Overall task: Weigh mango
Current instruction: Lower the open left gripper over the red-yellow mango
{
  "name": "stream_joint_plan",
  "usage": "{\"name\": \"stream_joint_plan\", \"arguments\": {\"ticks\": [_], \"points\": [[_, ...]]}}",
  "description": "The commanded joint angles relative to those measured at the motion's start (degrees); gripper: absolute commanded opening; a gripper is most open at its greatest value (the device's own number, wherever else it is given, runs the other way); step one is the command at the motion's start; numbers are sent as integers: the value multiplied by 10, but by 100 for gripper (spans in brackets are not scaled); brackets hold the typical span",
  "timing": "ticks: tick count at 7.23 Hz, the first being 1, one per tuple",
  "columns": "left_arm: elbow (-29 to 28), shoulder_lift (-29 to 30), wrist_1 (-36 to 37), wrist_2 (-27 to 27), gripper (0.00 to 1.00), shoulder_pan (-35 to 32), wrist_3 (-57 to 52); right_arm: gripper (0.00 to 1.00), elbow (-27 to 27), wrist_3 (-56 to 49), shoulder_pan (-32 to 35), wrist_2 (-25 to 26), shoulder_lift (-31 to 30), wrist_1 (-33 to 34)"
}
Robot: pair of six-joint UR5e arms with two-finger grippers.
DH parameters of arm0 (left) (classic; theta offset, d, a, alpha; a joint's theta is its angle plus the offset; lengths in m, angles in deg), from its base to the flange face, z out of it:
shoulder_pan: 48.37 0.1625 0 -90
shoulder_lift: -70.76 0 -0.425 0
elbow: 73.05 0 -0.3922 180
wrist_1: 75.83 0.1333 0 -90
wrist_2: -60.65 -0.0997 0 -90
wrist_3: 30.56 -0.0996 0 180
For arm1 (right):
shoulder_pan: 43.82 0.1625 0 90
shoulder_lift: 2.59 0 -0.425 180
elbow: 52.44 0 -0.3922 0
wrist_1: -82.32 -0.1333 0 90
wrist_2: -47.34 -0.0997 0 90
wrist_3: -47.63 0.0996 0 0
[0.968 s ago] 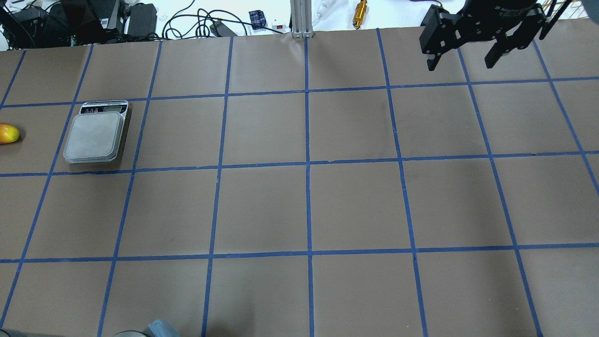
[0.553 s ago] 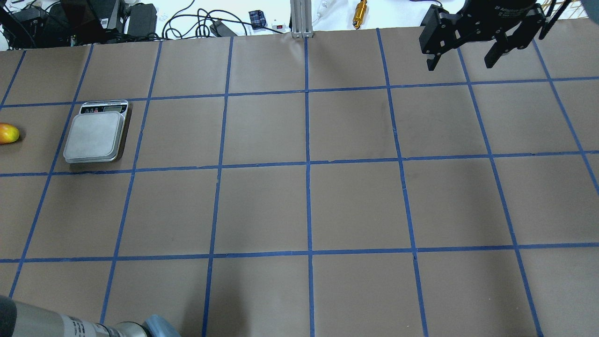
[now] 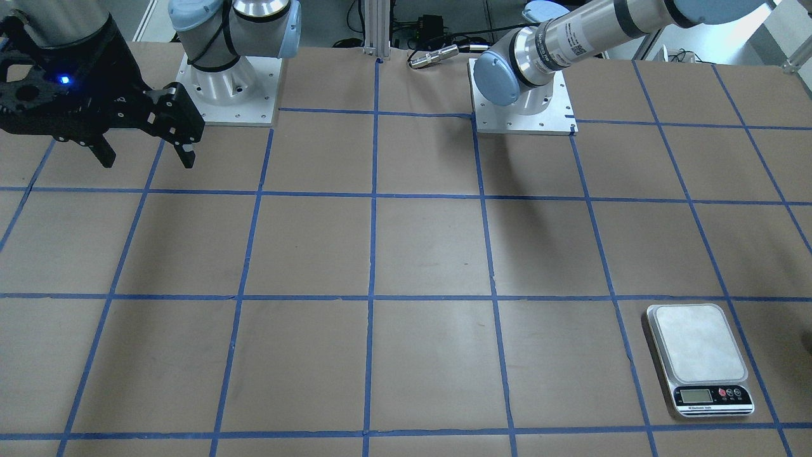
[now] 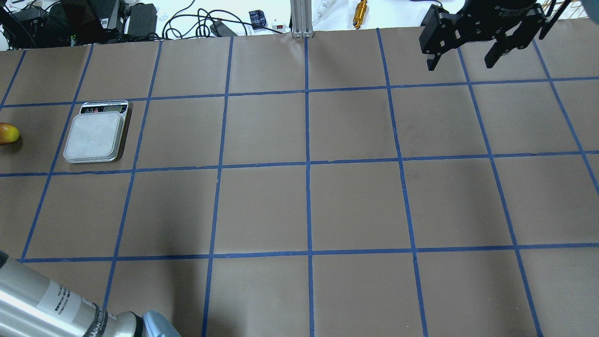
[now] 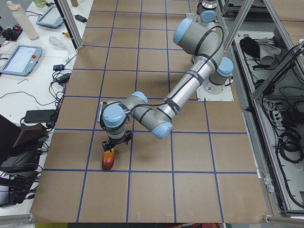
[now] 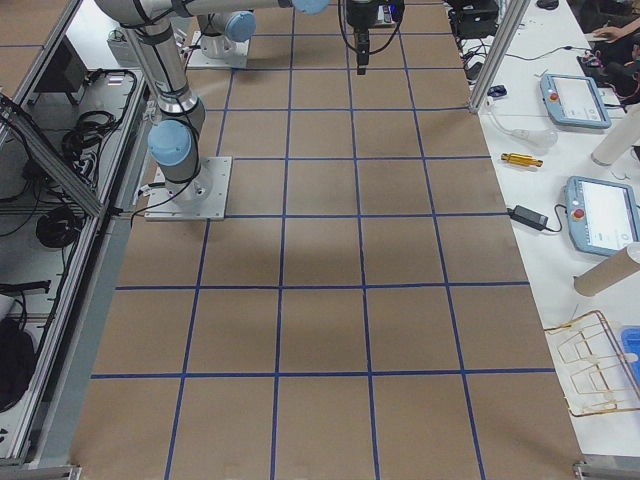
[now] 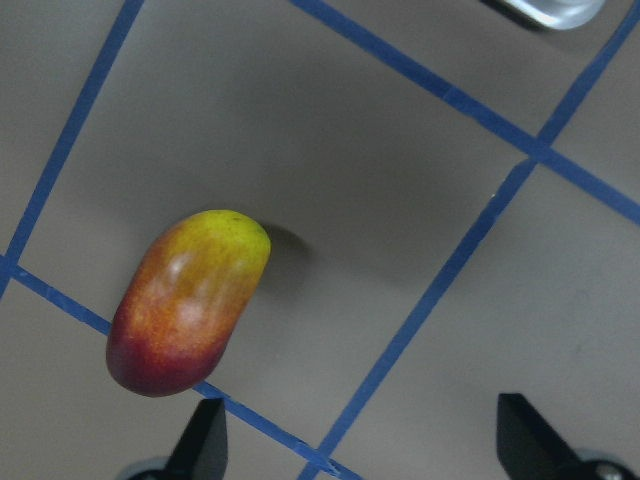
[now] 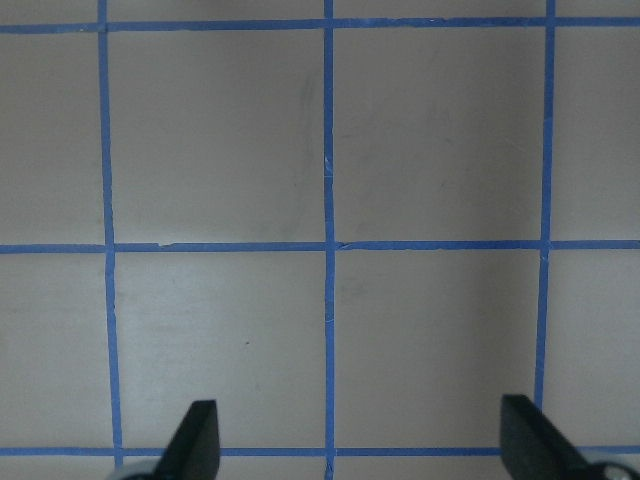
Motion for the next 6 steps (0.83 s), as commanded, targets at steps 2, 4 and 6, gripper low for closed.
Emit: {"name": "stream_joint_plan", "arguments": {"ticks": [2, 4, 6], "points": [[-89, 72, -3, 2, 96, 0, -85, 100, 0, 0, 0, 0, 0, 0], [-106, 101, -4, 32, 100, 0, -133, 100, 0, 0, 0, 0, 0, 0], [-116, 118, -2, 36, 100, 0, -175, 100, 0, 0, 0, 0, 0, 0]]}}
